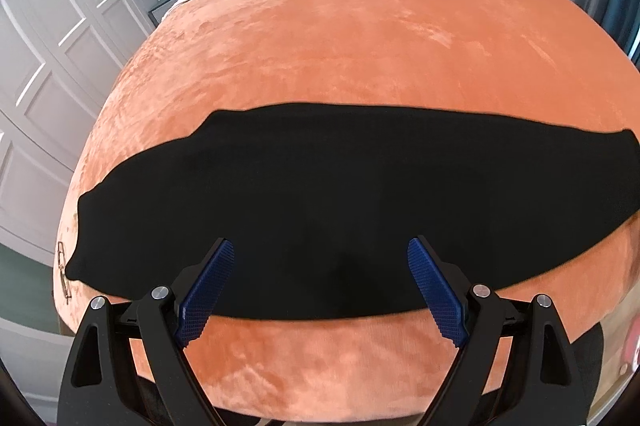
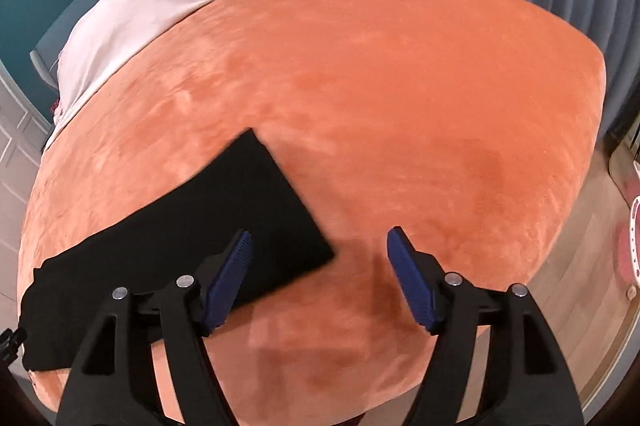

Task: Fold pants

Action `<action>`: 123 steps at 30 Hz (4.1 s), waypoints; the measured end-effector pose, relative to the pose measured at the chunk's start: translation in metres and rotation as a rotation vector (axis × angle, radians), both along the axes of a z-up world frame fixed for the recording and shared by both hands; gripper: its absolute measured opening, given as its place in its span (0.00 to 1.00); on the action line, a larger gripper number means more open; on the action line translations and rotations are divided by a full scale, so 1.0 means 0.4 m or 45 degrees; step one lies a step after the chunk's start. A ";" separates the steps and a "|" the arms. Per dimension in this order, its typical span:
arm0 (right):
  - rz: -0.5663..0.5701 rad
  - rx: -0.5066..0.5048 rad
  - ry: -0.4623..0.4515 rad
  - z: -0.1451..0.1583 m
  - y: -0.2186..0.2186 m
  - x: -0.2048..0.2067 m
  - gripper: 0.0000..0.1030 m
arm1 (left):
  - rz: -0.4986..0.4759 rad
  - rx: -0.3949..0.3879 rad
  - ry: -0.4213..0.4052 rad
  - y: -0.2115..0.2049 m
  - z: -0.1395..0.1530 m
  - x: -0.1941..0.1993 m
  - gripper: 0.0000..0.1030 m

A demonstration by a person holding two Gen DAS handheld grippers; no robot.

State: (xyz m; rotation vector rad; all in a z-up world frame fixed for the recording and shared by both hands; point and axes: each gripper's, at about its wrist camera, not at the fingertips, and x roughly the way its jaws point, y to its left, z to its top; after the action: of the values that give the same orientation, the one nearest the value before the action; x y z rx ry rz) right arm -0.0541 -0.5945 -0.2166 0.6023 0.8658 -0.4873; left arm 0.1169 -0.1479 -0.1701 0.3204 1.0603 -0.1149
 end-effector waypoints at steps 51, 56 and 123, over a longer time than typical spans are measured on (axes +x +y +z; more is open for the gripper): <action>0.845 -0.039 -0.008 0.158 1.179 0.417 0.27 | 0.302 -0.273 -0.062 0.636 0.011 -0.072 0.84; 0.958 -0.152 0.197 0.016 1.291 0.485 0.27 | 0.273 -0.234 -0.048 0.627 0.017 -0.087 0.84; 0.531 -0.333 -0.047 0.193 0.692 0.237 0.28 | 0.184 -0.019 0.064 0.322 -0.058 -0.008 0.85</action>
State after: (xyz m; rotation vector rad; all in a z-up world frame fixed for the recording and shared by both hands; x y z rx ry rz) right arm 0.0407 -0.3177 -0.1396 0.1809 0.8484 -0.2035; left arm 0.1139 -0.0192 -0.1932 0.2278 1.1282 -0.0011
